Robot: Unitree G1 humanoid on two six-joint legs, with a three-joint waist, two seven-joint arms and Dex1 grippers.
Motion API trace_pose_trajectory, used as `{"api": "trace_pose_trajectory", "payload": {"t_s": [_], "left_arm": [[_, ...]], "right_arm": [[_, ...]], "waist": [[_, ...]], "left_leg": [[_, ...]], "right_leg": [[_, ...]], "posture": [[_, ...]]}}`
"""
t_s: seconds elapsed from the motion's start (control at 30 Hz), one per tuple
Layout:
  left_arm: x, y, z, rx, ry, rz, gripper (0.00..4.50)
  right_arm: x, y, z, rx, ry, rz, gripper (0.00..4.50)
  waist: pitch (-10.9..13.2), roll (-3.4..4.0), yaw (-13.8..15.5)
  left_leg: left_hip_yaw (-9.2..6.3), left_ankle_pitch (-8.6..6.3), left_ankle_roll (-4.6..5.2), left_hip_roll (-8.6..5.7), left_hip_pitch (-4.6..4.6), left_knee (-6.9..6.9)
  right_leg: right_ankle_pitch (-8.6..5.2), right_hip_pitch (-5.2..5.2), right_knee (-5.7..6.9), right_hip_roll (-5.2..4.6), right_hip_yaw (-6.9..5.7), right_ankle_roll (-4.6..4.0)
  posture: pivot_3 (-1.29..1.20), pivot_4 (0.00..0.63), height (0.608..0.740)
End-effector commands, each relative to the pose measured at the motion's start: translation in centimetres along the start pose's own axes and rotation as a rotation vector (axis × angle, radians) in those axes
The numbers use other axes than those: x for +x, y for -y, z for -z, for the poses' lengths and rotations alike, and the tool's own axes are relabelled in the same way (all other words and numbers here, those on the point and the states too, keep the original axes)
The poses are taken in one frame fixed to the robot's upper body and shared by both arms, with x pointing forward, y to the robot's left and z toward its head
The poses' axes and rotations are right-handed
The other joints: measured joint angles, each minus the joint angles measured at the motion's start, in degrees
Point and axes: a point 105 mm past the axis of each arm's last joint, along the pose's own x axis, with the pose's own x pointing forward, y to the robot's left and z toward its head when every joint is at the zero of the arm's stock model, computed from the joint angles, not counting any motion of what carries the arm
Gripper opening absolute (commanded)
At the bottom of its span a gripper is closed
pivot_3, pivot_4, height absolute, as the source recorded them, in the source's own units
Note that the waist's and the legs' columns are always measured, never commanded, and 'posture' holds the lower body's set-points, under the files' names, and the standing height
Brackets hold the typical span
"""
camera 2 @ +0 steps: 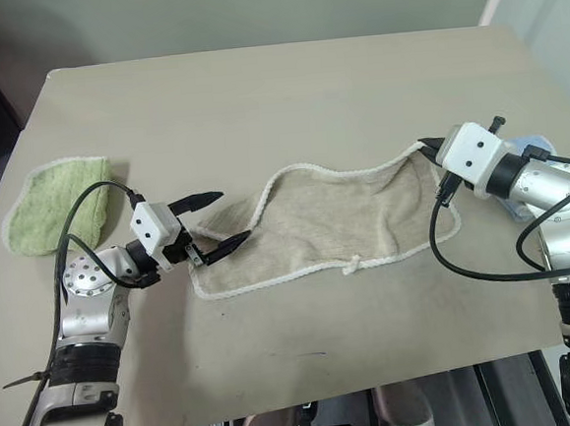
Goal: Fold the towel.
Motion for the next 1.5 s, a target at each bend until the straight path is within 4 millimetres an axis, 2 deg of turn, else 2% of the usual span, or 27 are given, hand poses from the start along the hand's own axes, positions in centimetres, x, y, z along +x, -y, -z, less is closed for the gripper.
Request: {"api": "trace_pose_trajectory", "payload": {"t_s": [0.03,0.1,0.13,0.23,0.43,0.6,0.83,1.2,1.3,1.5], "left_arm": [[-0.4,-0.4,0.1,0.060,-0.024,0.008,4.50],[-0.9,1.0,3.2,0.154,-0.159,0.100,4.50],[-1.1,1.7,4.1,0.181,-0.193,0.144,4.50],[-1.1,2.4,5.1,0.200,-0.224,0.201,4.50],[-0.2,2.1,4.8,0.225,-0.183,0.159,4.50],[0.4,1.8,3.5,0.161,-0.110,0.142,4.50],[0.3,1.2,3.4,0.107,-0.137,0.160,4.50],[0.9,-0.4,4.0,0.178,-0.174,0.133,4.50],[0.8,-0.3,4.4,0.177,-0.182,0.137,3.93],[0.6,-0.3,4.5,0.157,-0.164,0.138,1.70]], "right_arm": [[-0.4,1.4,-1.7,-0.040,0.050,0.042,0.06],[-0.3,1.8,-1.8,-0.059,0.048,0.067,0.06],[-0.3,1.8,-1.8,-0.063,0.046,0.073,0.06],[-0.4,1.8,-1.7,-0.063,0.043,0.076,0.06],[-0.6,1.6,-1.4,-0.064,0.033,0.075,0.06],[-0.6,1.6,-1.6,-0.059,0.039,0.078,0.06],[-0.6,1.6,-1.7,-0.061,0.038,0.075,0.06],[-0.8,1.4,-1.7,-0.069,0.031,0.075,0.06],[-0.8,1.4,-1.7,-0.069,0.029,0.075,0.00],[-0.9,1.3,-1.7,-0.069,0.024,0.076,0.00]], "waist": [[0.0,0.00,0.0],[0.0,0.04,0.0],[0.0,0.08,0.0],[-0.1,0.18,0.0],[-0.5,0.77,0.0],[-0.5,0.79,0.0],[-0.5,0.79,0.0],[-0.5,0.79,0.0],[-0.5,0.79,0.0],[-0.5,0.79,-0.1]], "left_leg": [[0.00,0.00,0.00,0.00,0.00,0.00],[0.00,0.00,0.00,0.00,0.00,0.01],[0.00,0.00,0.00,0.00,0.01,0.02],[-0.03,0.00,0.00,0.00,0.05,0.02],[-0.02,0.03,0.06,-0.03,0.11,0.04],[-0.04,0.11,0.19,-0.05,0.10,0.05],[-0.03,0.07,0.15,-0.05,0.07,0.02],[-0.05,0.06,0.20,-0.05,0.04,0.05],[-0.04,0.07,0.23,-0.05,0.06,0.05],[-0.05,0.09,0.24,-0.05,0.06,0.04]], "right_leg": [[0.00,0.00,0.00,0.00,0.00,0.00],[-0.01,0.00,0.01,0.00,0.00,-0.01],[-0.02,-0.02,0.04,0.00,0.00,-0.04],[-0.01,0.00,0.06,0.00,0.00,-0.06],[-0.04,0.12,0.05,0.00,0.03,-0.15],[-0.02,0.14,0.06,0.00,0.04,-0.29],[-0.13,0.13,0.00,-0.01,0.04,-0.22],[-0.09,0.12,0.02,-0.02,0.04,-0.25],[-0.05,0.12,0.03,-0.02,0.04,-0.26],[-0.03,0.12,0.02,-0.01,0.04,-0.25]], "posture": [[0.00,0.150,0.740],[0.00,0.150,0.740],[0.00,0.150,0.740],[0.00,0.150,0.740],[0.00,0.150,0.740],[0.00,0.150,0.740],[0.00,0.150,0.740],[0.00,0.150,0.740],[0.00,0.150,0.740],[0.00,0.150,0.740]]}}
